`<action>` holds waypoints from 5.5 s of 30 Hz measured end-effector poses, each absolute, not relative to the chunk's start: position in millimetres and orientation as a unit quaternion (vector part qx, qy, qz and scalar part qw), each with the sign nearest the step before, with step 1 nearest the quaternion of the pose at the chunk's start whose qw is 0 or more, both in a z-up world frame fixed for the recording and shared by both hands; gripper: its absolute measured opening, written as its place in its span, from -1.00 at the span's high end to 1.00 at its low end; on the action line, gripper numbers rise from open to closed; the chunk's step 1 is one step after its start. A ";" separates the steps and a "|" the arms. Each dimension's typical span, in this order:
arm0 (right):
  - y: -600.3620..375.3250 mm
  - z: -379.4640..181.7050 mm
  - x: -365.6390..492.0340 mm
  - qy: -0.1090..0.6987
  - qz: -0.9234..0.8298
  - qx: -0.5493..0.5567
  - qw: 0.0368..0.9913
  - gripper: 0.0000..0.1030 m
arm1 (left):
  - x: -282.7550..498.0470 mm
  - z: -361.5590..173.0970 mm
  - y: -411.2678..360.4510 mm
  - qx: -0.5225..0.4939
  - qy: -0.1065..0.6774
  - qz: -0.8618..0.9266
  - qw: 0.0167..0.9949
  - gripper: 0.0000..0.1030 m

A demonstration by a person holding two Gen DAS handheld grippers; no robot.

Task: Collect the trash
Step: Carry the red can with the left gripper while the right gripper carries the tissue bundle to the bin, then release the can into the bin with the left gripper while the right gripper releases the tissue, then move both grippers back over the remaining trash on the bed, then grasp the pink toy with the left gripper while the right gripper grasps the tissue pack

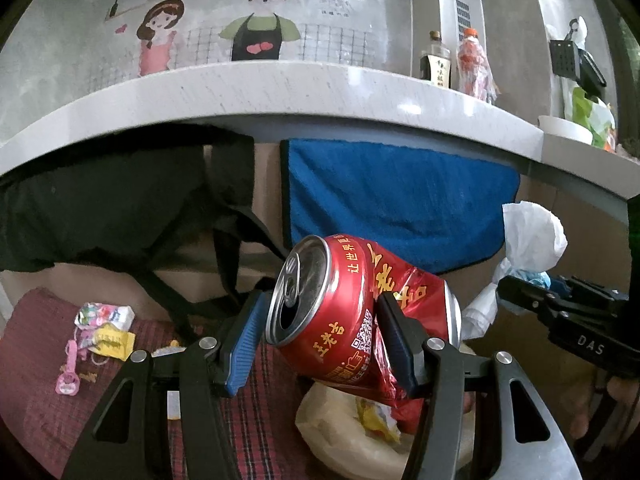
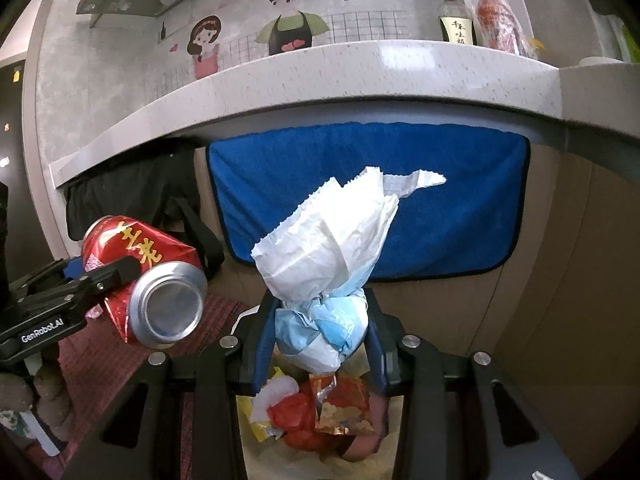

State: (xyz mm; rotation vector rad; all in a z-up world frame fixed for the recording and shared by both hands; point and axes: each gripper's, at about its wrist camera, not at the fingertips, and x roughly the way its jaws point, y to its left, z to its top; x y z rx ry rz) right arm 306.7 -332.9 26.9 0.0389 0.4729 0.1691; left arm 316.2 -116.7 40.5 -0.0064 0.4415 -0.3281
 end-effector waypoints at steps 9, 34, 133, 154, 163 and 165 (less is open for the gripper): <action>-340.6 16.8 305.4 0.246 0.077 0.023 0.966 0.28 | 323.7 24.5 -126.5 0.000 0.236 -0.173 0.956 -0.11; -348.9 -22.6 332.4 0.312 0.073 0.060 0.946 -0.10 | 367.0 -23.4 -84.0 -0.100 0.330 -0.201 0.917 -0.25; 70.1 -70.4 455.8 0.429 0.347 -0.108 0.827 0.77 | 281.3 -53.4 280.2 -0.178 0.356 0.012 0.917 0.71; 84.3 -82.7 472.0 0.350 0.338 -0.249 0.838 -0.03 | 296.2 -53.4 271.0 -0.183 0.355 0.002 0.917 0.71; 96.7 -109.9 508.1 0.402 0.313 -0.216 0.833 0.16 | 307.6 -65.2 280.8 -0.204 0.356 0.011 0.912 0.71; 90.2 -99.5 495.6 0.396 0.317 -0.199 0.839 0.31 | 308.7 -63.3 280.2 -0.204 0.353 0.009 0.913 0.71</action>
